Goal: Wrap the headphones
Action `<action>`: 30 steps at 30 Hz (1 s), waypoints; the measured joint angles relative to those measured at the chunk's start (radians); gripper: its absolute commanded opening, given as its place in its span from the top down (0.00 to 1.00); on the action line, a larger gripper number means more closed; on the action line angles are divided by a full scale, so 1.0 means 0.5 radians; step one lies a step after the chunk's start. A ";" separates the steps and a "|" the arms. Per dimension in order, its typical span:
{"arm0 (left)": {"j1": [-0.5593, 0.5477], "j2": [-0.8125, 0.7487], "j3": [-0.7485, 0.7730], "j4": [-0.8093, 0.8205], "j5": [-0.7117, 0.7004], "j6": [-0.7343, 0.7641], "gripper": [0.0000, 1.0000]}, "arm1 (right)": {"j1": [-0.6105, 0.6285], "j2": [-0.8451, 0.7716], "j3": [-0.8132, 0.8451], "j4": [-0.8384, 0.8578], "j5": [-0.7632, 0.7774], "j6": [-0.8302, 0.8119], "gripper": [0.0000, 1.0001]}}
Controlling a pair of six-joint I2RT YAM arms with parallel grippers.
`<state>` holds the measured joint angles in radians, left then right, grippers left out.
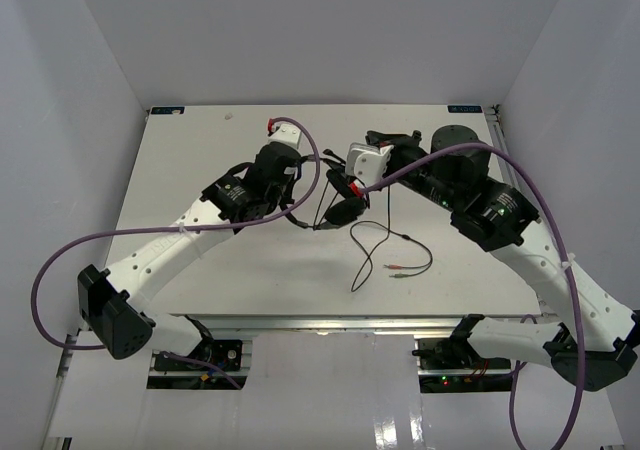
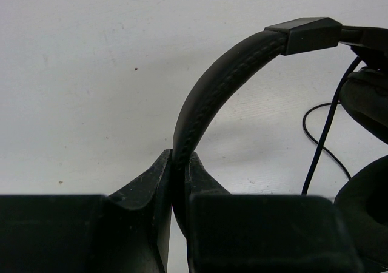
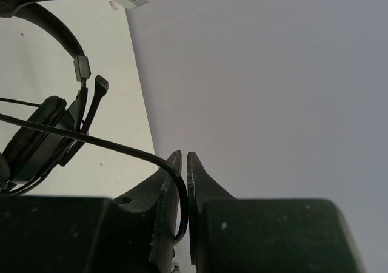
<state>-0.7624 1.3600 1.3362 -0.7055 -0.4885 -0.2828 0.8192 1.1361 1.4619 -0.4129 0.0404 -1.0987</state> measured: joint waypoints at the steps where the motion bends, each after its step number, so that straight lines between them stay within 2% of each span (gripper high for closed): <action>1: 0.000 0.009 0.004 -0.003 -0.006 -0.004 1.00 | 0.000 -0.013 -0.004 0.002 0.000 -0.002 0.86; 11: -0.007 -0.009 -0.031 0.017 0.194 0.112 1.00 | -0.002 0.027 -0.051 0.113 0.011 -0.043 0.86; 20: -0.050 -0.225 -0.224 0.099 0.468 0.271 1.00 | -0.126 0.289 -0.012 0.176 -0.049 0.006 0.86; 30: -0.055 -0.463 -0.303 0.193 0.696 0.396 1.00 | -0.211 0.482 0.106 0.190 -0.195 0.115 0.87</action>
<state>-0.7898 1.1287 1.1847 -0.6090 -0.1406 -0.0847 0.7139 1.3773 1.5147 -0.3181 -0.0572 -1.0413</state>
